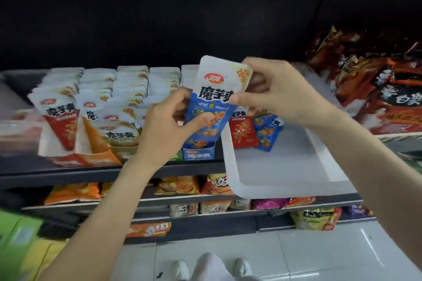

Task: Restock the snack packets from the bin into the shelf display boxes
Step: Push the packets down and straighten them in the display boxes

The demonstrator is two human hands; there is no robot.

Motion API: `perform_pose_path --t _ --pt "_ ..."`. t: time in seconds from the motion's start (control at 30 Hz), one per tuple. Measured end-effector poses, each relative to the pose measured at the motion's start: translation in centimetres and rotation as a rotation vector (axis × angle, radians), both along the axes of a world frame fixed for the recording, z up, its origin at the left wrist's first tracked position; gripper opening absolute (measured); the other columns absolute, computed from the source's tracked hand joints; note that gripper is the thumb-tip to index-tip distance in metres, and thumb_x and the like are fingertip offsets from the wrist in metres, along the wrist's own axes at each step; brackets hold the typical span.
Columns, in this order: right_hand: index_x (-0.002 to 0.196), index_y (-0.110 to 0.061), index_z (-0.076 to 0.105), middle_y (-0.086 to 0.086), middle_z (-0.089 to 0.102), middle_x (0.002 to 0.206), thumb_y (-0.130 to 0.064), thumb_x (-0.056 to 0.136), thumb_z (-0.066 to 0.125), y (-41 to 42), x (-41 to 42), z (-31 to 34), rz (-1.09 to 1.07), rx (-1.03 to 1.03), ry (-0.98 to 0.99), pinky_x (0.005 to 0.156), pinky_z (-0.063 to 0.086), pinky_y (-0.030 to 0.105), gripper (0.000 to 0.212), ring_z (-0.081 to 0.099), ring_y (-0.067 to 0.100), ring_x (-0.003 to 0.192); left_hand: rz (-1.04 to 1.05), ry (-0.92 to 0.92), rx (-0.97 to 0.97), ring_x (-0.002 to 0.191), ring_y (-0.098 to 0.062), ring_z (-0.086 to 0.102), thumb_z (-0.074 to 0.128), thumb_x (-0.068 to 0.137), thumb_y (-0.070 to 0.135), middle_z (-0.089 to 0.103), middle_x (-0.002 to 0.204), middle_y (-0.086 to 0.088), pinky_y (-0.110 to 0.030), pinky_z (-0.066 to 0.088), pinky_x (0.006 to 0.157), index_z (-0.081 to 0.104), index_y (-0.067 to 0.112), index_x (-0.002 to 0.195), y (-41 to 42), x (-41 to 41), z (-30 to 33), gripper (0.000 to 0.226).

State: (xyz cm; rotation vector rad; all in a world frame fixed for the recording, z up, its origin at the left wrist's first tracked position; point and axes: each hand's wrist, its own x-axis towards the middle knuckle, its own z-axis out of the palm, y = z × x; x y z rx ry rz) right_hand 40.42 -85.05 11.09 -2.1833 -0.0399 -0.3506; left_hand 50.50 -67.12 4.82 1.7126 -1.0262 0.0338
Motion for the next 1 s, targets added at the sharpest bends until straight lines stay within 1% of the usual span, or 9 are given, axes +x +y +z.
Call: perform_pose_path --t 0.2,0.3,0.5,0.63,0.73,0.8,0.87,0.93,1.0 --pt "0.085 -0.01 0.057 0.002 0.071 0.082 -0.016 0.082 0.072 0.8 3.1 -3.9 -0.121 -0.302 -0.081 0.072 0.056 0.042 0.017 0.069 0.016 0.076 0.261 -0.266 0.155 0.075 0.001 0.062 0.076 0.078 0.018 0.067 0.087 0.009 -0.01 0.051 0.065 0.064 0.009 0.099 2.3 1.5 -3.9 0.026" --pt "0.092 -0.011 0.06 0.005 0.071 0.08 -0.022 0.083 0.071 0.8 3.1 -5.5 -0.138 -0.407 -0.078 0.071 0.056 0.041 0.018 0.069 0.019 0.073 0.313 -0.35 0.161 0.069 -0.001 0.062 0.078 0.076 0.015 0.071 0.081 0.002 -0.024 0.056 0.06 0.066 0.008 0.093 2.1 1.6 -5.6 0.021" --pt "0.11 -0.013 0.063 0.006 0.072 0.081 -0.032 0.085 0.068 2.0 3.2 -6.6 -0.2 -0.683 -0.045 0.064 0.043 0.028 0.032 0.064 0.026 0.075 0.367 -0.444 0.237 0.062 -0.011 0.068 0.083 0.071 0.017 0.071 0.072 0.005 -0.03 0.056 0.052 0.066 0.01 0.09 2.3 1.8 -7.6 0.027" --pt "0.118 -0.014 0.058 0.008 0.071 0.088 -0.037 0.087 0.064 2.9 3.9 -7.7 -0.207 -0.772 0.082 0.076 0.051 0.039 0.039 0.063 0.029 0.088 0.371 -0.385 0.225 0.065 -0.01 0.069 0.076 0.078 0.023 0.072 0.078 0.004 -0.033 0.057 0.053 0.066 0.011 0.095 2.7 1.7 -8.1 0.023" --pt "0.113 -0.016 0.063 0.004 0.072 0.092 -0.036 0.083 0.07 2.5 3.6 -7.4 -0.173 -0.662 0.056 0.074 0.053 0.034 0.037 0.066 0.02 0.084 0.404 -0.419 0.168 0.063 -0.008 0.067 0.065 0.086 0.033 0.072 0.083 0.003 -0.025 0.054 0.052 0.065 0.01 0.096 2.6 1.6 -7.2 0.025" --pt "0.099 -0.019 0.064 -0.005 0.071 0.089 -0.031 0.079 0.074 1.7 2.7 -6.2 -0.16 -0.41 0.029 0.069 0.05 0.016 0.025 0.066 0.006 0.079 0.45 -0.47 0.068 0.06 -0.006 0.061 0.06 0.09 0.031 0.07 0.085 0.001 -0.014 0.043 0.049 0.064 0.008 0.098 2.6 1.2 -6.3 0.024" --pt "0.094 -0.021 0.063 -0.011 0.07 0.086 -0.027 0.081 0.074 -0.3 1.3 -5.0 -0.234 -0.201 -0.026 0.07 0.045 0.008 0.018 0.065 -0.002 0.081 0.435 -0.548 -0.087 0.065 -0.009 0.058 0.056 0.093 0.024 0.067 0.083 -0.004 -0.014 0.04 0.053 0.062 0.009 0.1 2.4 0.6 -5.1 0.017" --pt "0.094 -0.021 0.063 -0.013 0.069 0.083 -0.025 0.083 0.071 -3.1 -0.3 -4.7 -0.33 -0.169 -0.032 0.07 0.044 0.007 0.015 0.063 -0.007 0.077 0.276 -0.616 -0.169 0.074 -0.012 0.058 0.055 0.093 0.019 0.066 0.081 -0.006 -0.021 0.047 0.062 0.06 0.01 0.1 1.7 -0.1 -4.0 0.012" --pt "0.09 -0.023 0.064 -0.011 0.069 0.08 -0.022 0.084 0.07 -5.8 -1.7 -5.8 -0.375 -0.29 0.065 0.067 0.04 0.004 0.009 0.06 -0.01 0.072 0.105 -0.646 -0.075 0.082 -0.014 0.06 0.057 0.091 0.019 0.068 0.086 -0.004 -0.024 0.049 0.072 0.065 0.01 0.098 0.5 -1.2 -3.4 0.014"
